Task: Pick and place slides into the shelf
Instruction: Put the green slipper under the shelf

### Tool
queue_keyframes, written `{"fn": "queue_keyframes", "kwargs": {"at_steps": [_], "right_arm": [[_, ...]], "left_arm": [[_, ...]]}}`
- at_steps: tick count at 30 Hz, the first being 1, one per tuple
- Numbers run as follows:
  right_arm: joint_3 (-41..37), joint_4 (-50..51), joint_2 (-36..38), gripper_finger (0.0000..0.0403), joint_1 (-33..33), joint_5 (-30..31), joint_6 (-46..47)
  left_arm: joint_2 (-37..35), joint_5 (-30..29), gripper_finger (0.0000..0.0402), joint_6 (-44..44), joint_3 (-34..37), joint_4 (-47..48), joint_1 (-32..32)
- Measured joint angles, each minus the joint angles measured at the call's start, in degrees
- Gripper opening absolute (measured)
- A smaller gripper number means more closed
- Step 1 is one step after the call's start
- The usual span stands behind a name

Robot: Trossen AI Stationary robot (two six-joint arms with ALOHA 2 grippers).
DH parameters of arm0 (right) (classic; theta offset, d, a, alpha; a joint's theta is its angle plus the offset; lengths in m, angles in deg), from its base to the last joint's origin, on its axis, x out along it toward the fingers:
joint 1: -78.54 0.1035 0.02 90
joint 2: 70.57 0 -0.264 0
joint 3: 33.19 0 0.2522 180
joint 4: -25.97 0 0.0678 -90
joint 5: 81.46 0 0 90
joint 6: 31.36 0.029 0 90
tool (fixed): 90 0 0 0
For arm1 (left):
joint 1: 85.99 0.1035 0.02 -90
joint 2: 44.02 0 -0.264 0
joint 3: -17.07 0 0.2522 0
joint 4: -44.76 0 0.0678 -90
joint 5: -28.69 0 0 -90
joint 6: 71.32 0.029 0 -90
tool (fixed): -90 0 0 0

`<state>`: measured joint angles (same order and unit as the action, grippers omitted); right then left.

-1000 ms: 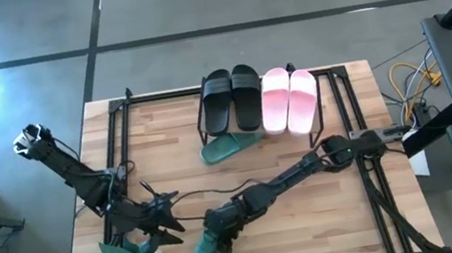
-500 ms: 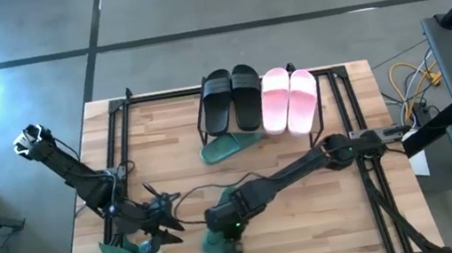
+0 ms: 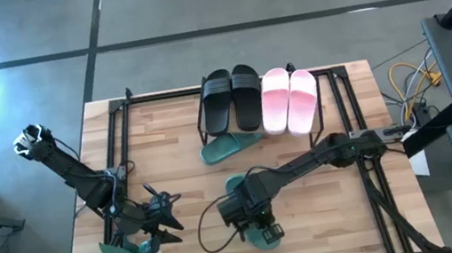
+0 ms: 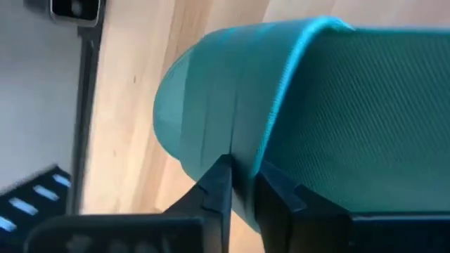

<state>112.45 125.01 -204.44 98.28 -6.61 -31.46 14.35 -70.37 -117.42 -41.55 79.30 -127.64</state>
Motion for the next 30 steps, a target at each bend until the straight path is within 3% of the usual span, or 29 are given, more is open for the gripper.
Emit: {"fn": "queue_keyframes", "kwargs": {"at_steps": [12,15,18,24,27,30], "right_arm": [[-2.9,0.2,-1.3,0.0179,0.2,0.9,10.2],[-2.0,2.1,-0.1,0.0198,0.4,8.9,18.6],[-1.0,2.6,3.0,0.0201,1.4,15.6,31.1],[-1.6,-19.2,6.1,0.0173,3.7,5.4,50.0],[-2.5,-27.4,3.6,0.0147,4.0,3.8,51.5],[-2.8,-29.1,0.1,0.0122,4.0,2.4,51.3]], "left_arm": [[0.0,-1.6,0.0164,1.9,0.0,2.0,0.0],[0.0,-2.3,0.0164,1.9,0.0,3.8,0.0],[0.0,-3.4,0.0164,1.7,0.0,4.7,0.0],[0.0,-3.5,0.0164,3.5,0.0,5.4,0.1],[-0.1,-3.5,0.0164,3.5,0.0,5.5,0.2],[-0.1,-3.3,0.0164,3.3,0.0,5.5,0.2]]}}
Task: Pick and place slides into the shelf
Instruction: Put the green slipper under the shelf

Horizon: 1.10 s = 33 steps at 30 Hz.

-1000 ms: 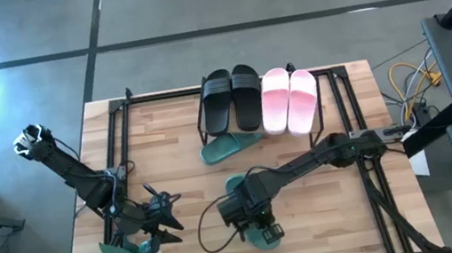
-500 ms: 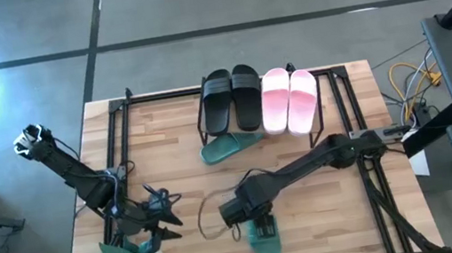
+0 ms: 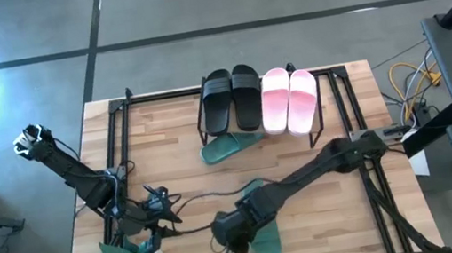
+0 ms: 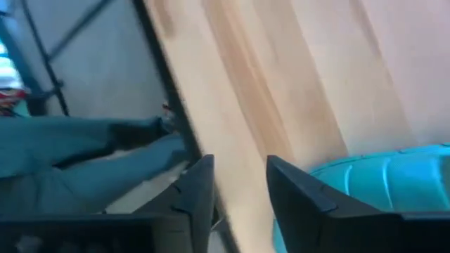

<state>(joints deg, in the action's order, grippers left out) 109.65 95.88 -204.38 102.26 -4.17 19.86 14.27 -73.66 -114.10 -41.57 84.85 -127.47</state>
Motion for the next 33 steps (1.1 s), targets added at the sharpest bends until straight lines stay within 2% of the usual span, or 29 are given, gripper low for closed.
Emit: {"fn": "queue_keyframes", "kwargs": {"at_steps": [6,9,12,14,15,17,19,22,29,33], "right_arm": [[-0.1,1.5,-5.2,0.0092,0.9,-4.0,0.8],[-0.1,7.6,-5.8,0.0080,2.6,-2.7,3.0],[0.0,21.2,-5.8,0.0069,4.5,4.3,4.9],[-0.3,35.1,-5.8,0.0065,5.7,13.1,8.3],[-2.1,35.7,-5.5,0.0065,5.9,17.5,9.7],[-8.1,30.7,-1.9,0.0064,5.7,20.3,13.2],[-10.6,28.7,1.1,0.0063,4.8,21.3,18.0],[-11.9,32.2,5.8,0.0063,5.5,24.5,21.5],[-12.2,20.5,9.9,0.0063,6.5,22.7,20.1],[-13.3,7.3,9.2,0.0064,5.8,18.9,16.5]], "left_arm": [[0.0,2.3,0.0164,-0.8,0.0,0.1,0.0],[0.0,2.7,0.0164,-1.7,0.0,0.1,0.0],[0.0,2.7,0.0164,-1.4,0.0,0.1,0.0],[0.0,2.6,0.0164,-0.5,0.0,0.1,0.0],[0.0,2.6,0.0164,-0.2,0.0,0.1,0.0],[0.0,2.6,0.0164,0.1,0.0,0.1,0.1],[-0.1,2.6,0.0164,0.1,0.0,-0.1,0.1],[-0.2,2.5,0.0164,0.0,0.0,0.0,0.1],[-0.3,2.1,0.0164,1.2,0.0,-0.1,0.2],[-0.2,1.4,0.0164,1.6,0.0,-0.4,0.3]]}}
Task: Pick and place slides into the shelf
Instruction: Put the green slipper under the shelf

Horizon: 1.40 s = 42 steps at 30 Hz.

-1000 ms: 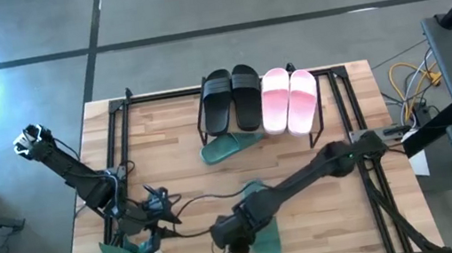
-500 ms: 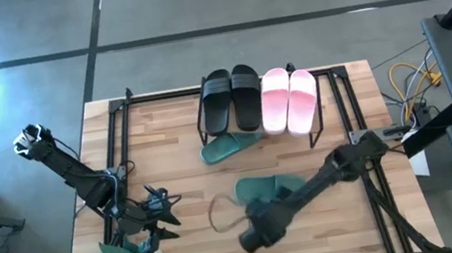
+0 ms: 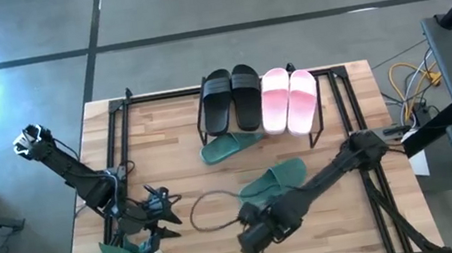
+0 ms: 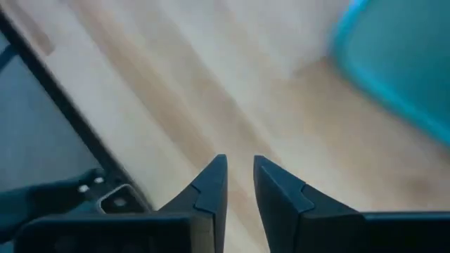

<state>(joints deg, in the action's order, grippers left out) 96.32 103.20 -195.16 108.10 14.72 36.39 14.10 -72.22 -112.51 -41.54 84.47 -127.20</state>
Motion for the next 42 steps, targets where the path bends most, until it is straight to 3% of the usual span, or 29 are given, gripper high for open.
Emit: {"fn": "queue_keyframes", "kwargs": {"at_steps": [4,12,17,20,23,28,31,36,42], "right_arm": [[-2.4,-0.6,-1.7,0.0081,-1.6,-0.6,1.1],[-4.1,27.5,-2.3,0.0177,-3.8,0.8,1.0],[-6.2,18.4,-0.5,0.0221,-4.5,-0.1,0.7],[-5.8,5.6,-0.5,0.0231,-4.6,0.5,-0.5],[-5.3,-4.3,-0.3,0.0223,-5.0,8.2,0.3],[-8.1,-3.8,-1.9,0.0180,-9.7,13.1,1.5],[-10.3,-4.1,-3.5,0.0157,-11.5,10.8,-0.5],[-12.5,-4.1,-4.5,0.0128,-11.4,1.0,-3.4],[-10.3,5.7,-4.2,0.0110,-4.4,-0.9,2.2]], "left_arm": [[0.0,0.0,0.0164,-0.1,0.0,0.0,0.0],[0.0,0.1,0.0164,-0.3,0.0,0.1,0.0],[0.0,-0.3,0.0164,0.0,0.0,0.7,0.0],[0.2,-5.5,0.0164,0.1,0.0,3.4,0.1],[0.4,-8.7,0.0164,-0.1,0.2,7.4,1.3],[0.1,-8.6,0.0164,-0.4,0.1,7.6,2.9],[-0.1,-8.4,0.0164,-0.4,0.0,7.4,2.9],[-0.1,-8.3,0.0164,-0.5,0.0,7.6,3.0],[-0.1,-8.3,0.0164,-0.5,0.0,7.6,3.0]]}}
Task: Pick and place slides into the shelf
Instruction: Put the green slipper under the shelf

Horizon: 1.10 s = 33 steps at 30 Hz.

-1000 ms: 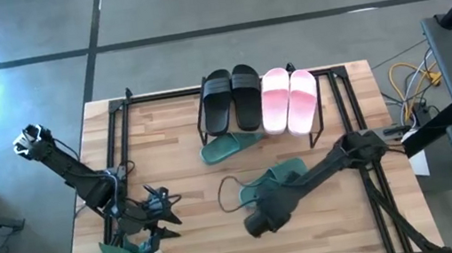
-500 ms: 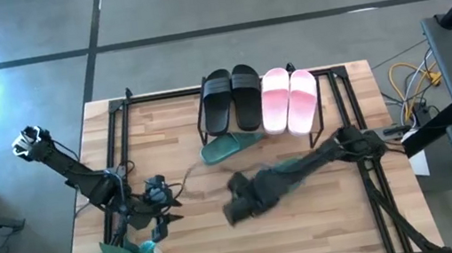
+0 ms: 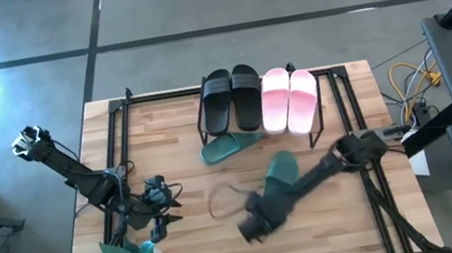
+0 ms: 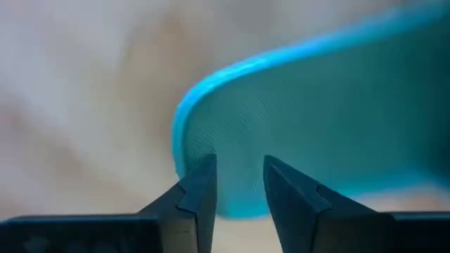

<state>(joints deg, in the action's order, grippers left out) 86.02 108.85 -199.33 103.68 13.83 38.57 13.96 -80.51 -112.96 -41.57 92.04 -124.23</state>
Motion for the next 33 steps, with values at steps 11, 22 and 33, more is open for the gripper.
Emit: {"fn": "queue_keyframes", "kwargs": {"at_steps": [11,22,33], "right_arm": [[-1.0,6.0,0.1,0.0129,2.3,3.5,5.8],[-7.0,11.3,0.4,0.0111,0.3,4.1,2.0],[-7.8,17.2,1.4,0.0110,-4.8,15.8,2.6]], "left_arm": [[0.0,-0.2,0.0164,0.4,0.0,0.0,0.0],[0.0,0.9,0.0164,-1.1,0.0,-0.1,0.0],[0.0,0.9,0.0164,-1.1,0.0,0.0,0.0]]}}
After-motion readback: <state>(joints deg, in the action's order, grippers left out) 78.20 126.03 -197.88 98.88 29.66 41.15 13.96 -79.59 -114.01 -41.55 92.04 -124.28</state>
